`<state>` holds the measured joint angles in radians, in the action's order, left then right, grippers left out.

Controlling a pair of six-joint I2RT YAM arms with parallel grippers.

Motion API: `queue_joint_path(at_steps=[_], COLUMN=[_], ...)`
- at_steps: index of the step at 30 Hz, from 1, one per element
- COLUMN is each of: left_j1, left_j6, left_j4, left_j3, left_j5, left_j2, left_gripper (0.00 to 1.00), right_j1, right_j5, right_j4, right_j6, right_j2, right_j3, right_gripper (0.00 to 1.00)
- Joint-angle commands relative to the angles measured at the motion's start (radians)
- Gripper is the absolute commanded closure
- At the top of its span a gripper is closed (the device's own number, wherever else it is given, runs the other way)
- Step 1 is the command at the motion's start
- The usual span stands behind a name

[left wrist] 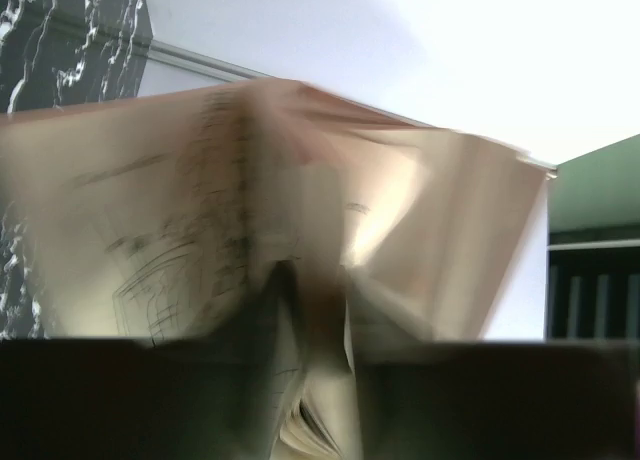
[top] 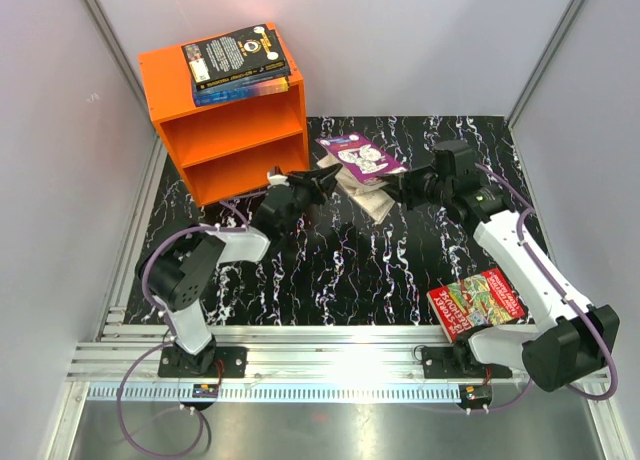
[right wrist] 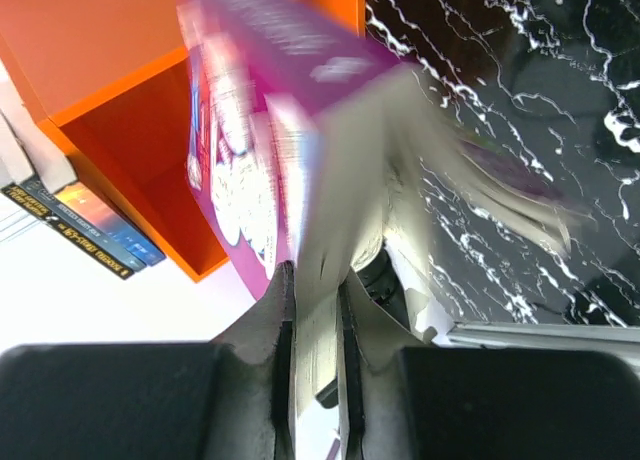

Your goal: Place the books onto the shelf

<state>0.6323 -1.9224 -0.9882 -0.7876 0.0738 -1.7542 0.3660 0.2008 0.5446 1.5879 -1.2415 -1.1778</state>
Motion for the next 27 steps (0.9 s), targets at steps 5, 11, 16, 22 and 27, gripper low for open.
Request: queue_joint_path(at_steps=[5, 11, 16, 22, 27], left_j1=[-0.016, -0.095, -0.173, -0.223, -0.230], left_j6=[0.014, 0.144, 0.244, 0.254, 0.194], left_j4=[0.011, 0.106, 0.135, 0.099, 0.014], left_j3=[-0.085, -0.042, 0.016, 0.091, 0.064], left_j5=[-0.114, -0.255, -0.405, -0.479, -0.535], left_j2=[-0.018, 0.108, 0.254, 0.355, 0.357], left_gripper=[1.00, 1.00, 1.00, 1.00, 1.00], right_j1=[0.027, 0.008, -0.090, -0.141, -0.142], right_j5=[0.126, 0.115, 0.048, 0.049, 0.279], right_j4=[-0.029, 0.187, 0.481, 0.529, 0.173], right_j6=[-0.029, -0.271, -0.570, -0.764, -0.683], right_j2=[0.099, 0.091, 0.077, 0.066, 0.111], right_j3=[-0.085, -0.227, -0.444, -0.464, -0.165], right_gripper=[1.00, 0.28, 0.00, 0.00, 0.00])
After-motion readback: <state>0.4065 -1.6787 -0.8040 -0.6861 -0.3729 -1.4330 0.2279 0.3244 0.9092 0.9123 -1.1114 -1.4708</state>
